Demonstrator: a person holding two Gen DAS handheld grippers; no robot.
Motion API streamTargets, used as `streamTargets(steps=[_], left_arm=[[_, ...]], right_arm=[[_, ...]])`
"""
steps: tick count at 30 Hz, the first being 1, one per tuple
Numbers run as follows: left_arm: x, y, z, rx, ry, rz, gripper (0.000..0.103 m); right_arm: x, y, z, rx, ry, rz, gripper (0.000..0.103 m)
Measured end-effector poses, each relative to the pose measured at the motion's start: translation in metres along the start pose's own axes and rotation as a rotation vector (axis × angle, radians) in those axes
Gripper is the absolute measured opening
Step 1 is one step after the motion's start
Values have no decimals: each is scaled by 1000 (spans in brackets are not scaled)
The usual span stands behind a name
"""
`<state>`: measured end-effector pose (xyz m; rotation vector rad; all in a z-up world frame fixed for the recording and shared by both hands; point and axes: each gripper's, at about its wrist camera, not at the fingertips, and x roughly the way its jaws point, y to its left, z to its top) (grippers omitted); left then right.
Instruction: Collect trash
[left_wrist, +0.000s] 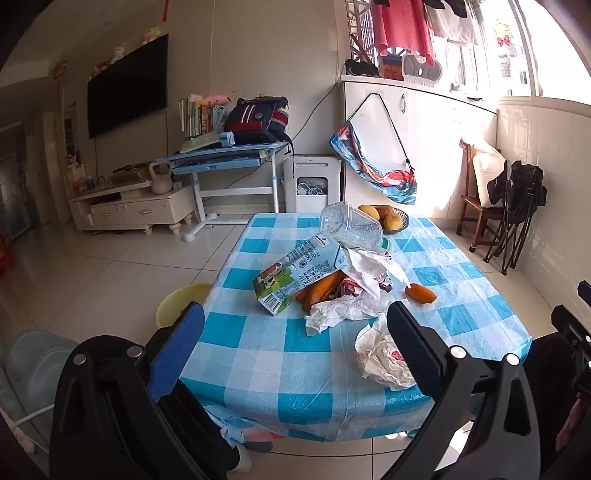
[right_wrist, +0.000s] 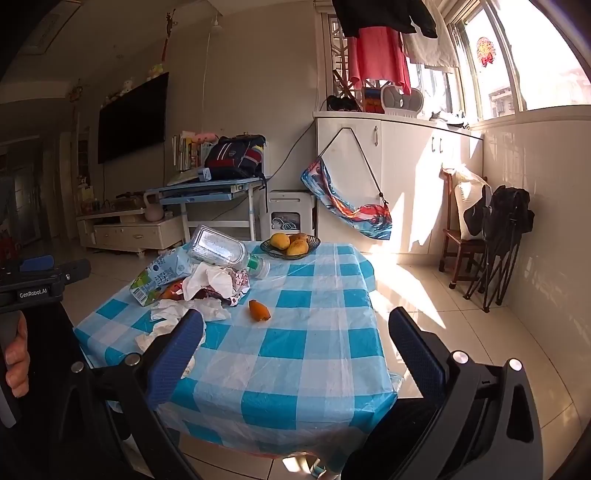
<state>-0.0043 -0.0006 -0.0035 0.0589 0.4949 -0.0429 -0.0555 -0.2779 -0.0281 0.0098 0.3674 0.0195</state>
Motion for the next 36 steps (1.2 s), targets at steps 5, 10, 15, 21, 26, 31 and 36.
streamTargets(steps=[5, 10, 15, 21, 26, 31, 36], left_arm=[[7, -5, -6, 39, 29, 7, 96], [20, -11, -13, 55, 73, 13, 96], [23, -16, -17, 91, 79, 17, 96], [24, -17, -17, 90, 82, 13, 96], [26, -15, -17, 80, 86, 5, 96], [26, -14, -18, 75, 87, 2, 96], [27, -12, -19, 62, 90, -1, 96]], right_arm=[[3, 9, 3, -34, 21, -1, 96], [4, 12, 2, -66, 38, -5, 96], [5, 12, 1, -61, 51, -12, 96], [9, 12, 1, -56, 69, -14, 96], [12, 15, 1, -67, 83, -15, 96], [15, 18, -1, -84, 94, -16, 96], [15, 20, -2, -92, 99, -13, 96]])
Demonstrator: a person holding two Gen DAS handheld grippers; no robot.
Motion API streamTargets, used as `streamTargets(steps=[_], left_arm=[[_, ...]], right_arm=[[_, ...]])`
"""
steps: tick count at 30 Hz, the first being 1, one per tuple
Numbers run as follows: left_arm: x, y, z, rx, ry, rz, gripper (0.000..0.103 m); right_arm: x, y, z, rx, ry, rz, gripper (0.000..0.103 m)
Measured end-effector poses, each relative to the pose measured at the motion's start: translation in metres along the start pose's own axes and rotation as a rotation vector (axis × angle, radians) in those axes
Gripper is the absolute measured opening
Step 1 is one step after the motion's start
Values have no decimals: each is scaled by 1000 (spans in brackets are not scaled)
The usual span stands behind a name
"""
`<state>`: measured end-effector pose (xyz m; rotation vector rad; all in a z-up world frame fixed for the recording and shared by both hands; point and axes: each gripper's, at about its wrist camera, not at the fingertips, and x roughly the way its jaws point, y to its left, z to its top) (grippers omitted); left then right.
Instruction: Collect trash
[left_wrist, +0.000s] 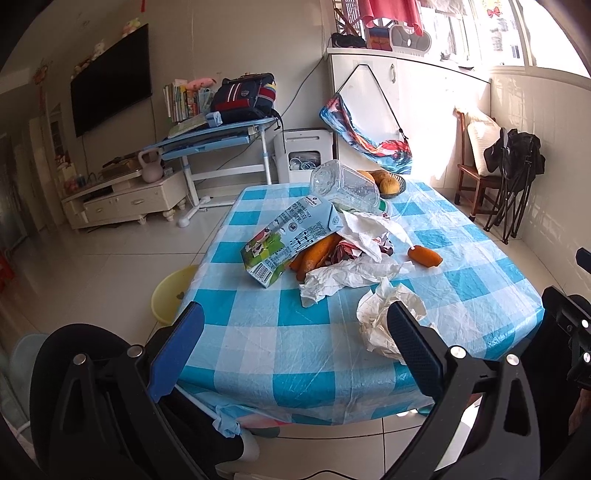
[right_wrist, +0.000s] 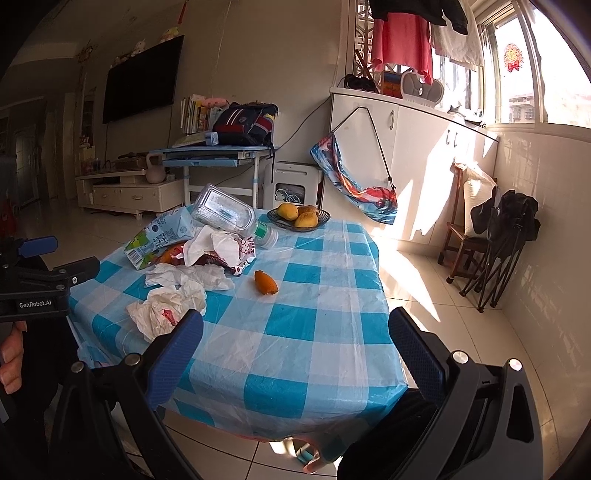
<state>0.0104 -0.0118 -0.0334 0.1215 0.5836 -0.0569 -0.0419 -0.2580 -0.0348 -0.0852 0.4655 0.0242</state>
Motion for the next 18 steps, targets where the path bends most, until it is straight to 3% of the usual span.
streamTargets(steps=[18], left_arm=[[-4, 3, 0, -8, -21, -2, 96]], right_arm=[[0, 9, 1, -34, 5, 14, 96]])
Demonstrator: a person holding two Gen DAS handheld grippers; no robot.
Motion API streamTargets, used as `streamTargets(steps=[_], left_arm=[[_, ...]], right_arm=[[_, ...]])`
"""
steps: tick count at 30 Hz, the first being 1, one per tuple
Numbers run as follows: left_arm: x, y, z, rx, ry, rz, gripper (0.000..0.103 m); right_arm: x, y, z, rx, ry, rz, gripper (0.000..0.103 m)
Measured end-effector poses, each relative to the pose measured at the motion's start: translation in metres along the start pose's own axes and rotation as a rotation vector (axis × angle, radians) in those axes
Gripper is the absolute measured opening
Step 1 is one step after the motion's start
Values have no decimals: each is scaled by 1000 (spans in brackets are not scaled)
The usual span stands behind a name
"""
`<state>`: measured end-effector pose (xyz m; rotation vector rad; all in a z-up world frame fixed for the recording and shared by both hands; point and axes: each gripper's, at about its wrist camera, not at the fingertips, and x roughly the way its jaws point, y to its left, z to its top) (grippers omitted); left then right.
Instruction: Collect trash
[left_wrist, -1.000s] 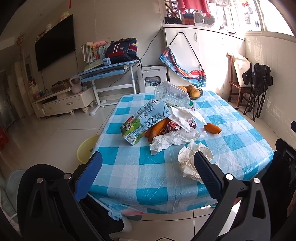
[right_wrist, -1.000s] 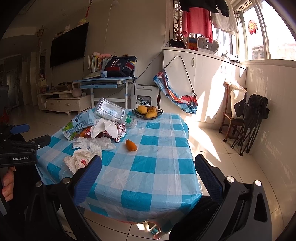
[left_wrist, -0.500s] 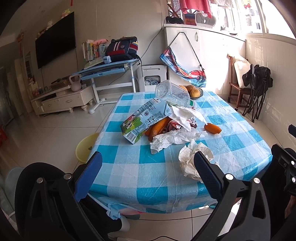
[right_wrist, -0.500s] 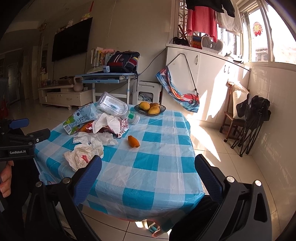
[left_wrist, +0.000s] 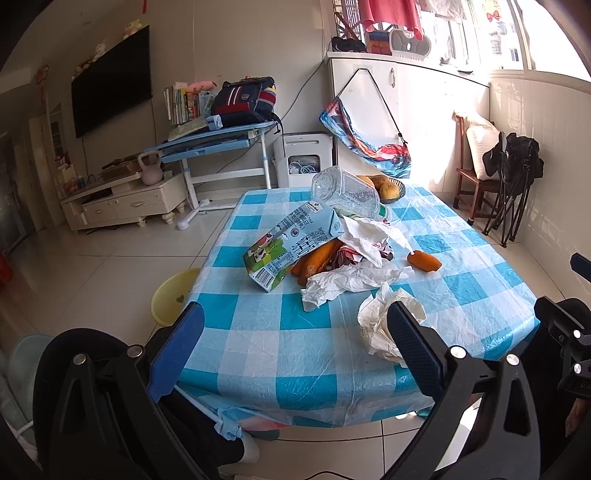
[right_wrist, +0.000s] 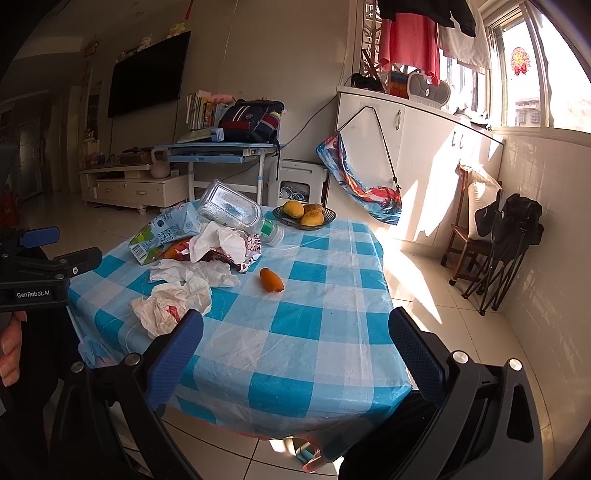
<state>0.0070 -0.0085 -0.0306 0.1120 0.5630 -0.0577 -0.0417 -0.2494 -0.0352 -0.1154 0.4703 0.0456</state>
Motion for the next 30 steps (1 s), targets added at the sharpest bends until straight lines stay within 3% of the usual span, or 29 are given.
streamTargets(steps=[13, 20, 30], left_arm=[[1, 19, 18, 67, -16, 7, 96], [32, 20, 34, 181, 12, 0, 96], [109, 11, 58, 389, 93, -76, 96]], right_arm=[[3, 42, 17, -125, 53, 131, 96], [35, 51, 20, -57, 147, 315, 96], [100, 77, 21, -56, 290, 473, 96]])
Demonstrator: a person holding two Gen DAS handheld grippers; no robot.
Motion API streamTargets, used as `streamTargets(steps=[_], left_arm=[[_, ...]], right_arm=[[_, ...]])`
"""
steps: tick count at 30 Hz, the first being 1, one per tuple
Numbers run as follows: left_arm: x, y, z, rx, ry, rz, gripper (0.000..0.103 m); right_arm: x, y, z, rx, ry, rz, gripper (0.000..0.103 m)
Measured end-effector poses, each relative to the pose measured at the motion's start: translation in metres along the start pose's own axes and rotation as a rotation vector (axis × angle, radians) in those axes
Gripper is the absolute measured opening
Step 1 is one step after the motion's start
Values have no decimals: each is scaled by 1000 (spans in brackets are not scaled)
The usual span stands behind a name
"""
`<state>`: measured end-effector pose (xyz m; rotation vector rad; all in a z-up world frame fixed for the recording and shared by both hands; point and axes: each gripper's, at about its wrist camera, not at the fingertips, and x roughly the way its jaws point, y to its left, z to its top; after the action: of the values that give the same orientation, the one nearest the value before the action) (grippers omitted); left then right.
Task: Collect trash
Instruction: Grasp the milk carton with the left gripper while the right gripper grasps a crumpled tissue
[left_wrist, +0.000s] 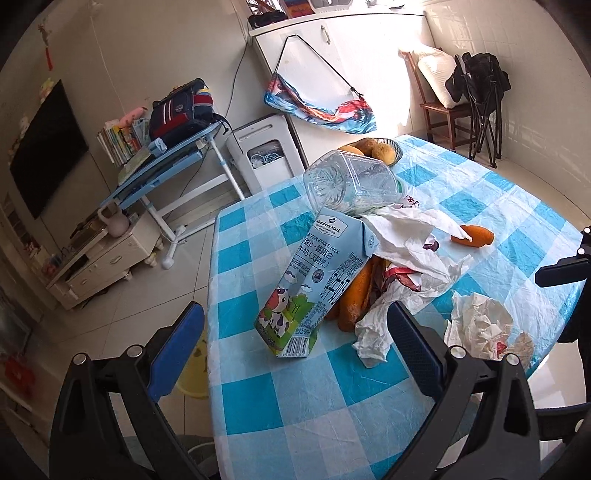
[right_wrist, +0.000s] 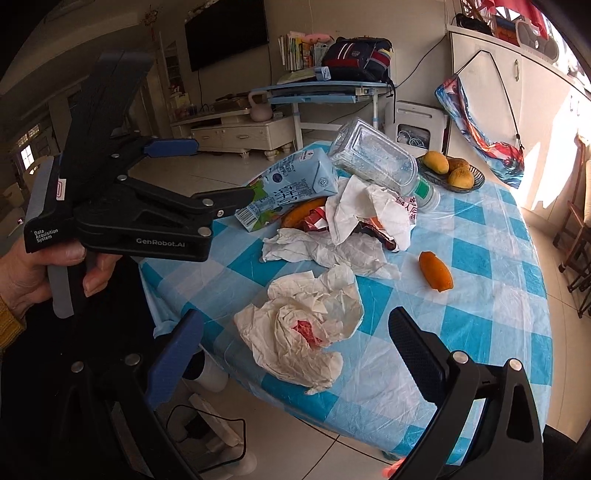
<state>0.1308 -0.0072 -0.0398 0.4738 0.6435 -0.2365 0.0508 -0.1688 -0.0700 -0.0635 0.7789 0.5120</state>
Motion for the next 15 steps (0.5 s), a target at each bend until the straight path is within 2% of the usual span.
streamTargets(steps=[6, 8, 10, 12, 14, 15], left_arm=[[42, 10, 17, 58, 55, -92, 96], [54, 15, 24, 55, 74, -127, 96], [66, 18, 29, 50, 89, -154, 89], [77, 21, 31, 24, 122, -187, 57], [86, 22, 30, -11, 145, -205, 36], [88, 22, 32, -14, 142, -214, 29]], right_arm=[[27, 0, 5, -6, 74, 55, 95], [36, -2, 5, -5, 101, 64, 86], [41, -5, 2, 2, 129, 72, 69], [44, -7, 1, 1, 143, 77, 58], [42, -9, 2, -4, 140, 74, 52], [41, -10, 3, -8, 139, 71, 48]])
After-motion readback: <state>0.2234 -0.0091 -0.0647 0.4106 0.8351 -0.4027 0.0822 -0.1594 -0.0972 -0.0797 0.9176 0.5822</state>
